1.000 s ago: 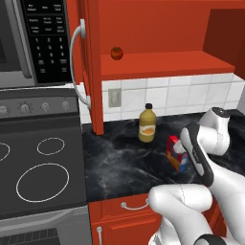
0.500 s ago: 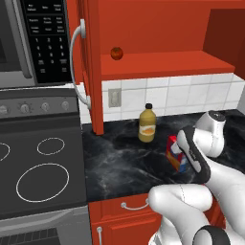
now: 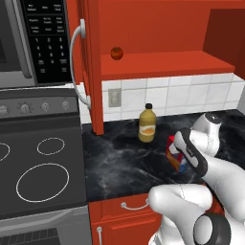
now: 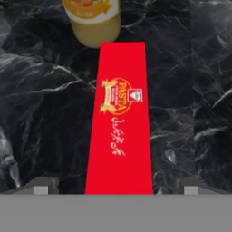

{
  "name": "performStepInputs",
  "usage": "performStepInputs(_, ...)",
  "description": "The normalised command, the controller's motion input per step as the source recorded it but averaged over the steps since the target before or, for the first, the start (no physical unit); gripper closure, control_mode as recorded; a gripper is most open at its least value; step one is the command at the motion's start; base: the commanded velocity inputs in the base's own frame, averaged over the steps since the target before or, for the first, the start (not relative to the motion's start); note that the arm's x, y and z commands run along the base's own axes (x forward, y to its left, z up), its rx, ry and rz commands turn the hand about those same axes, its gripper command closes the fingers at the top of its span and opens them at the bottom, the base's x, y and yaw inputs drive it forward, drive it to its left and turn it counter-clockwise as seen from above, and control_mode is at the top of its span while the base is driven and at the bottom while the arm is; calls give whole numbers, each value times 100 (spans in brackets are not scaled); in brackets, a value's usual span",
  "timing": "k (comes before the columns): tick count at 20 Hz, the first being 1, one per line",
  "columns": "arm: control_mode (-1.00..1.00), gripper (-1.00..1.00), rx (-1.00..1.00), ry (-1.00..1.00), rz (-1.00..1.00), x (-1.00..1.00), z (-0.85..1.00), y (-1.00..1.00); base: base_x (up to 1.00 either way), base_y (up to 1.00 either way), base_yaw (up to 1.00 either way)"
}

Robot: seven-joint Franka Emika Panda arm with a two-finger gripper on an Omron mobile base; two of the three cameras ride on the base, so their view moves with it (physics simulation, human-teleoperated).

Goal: Pick the boxed food and cereal from the counter and place them in the cabinets closest to them.

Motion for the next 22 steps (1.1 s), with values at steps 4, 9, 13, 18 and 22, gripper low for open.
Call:
performStepInputs(4, -100, -100, 0, -1, 0, 13, -16, -5, 0, 0, 0)
performStepInputs(9, -100, 100, 0, -1, 0, 5, -11, -2, 0, 0, 0)
performStepInputs(13, -100, 100, 0, 0, 0, 0, 0, 0, 0, 0, 0)
performStepInputs(18, -100, 100, 0, 0, 0, 0, 5, 0, 0, 0, 0)
performStepInputs(22, -100, 100, 1, -1, 0, 0, 36, 0, 0, 0, 0)
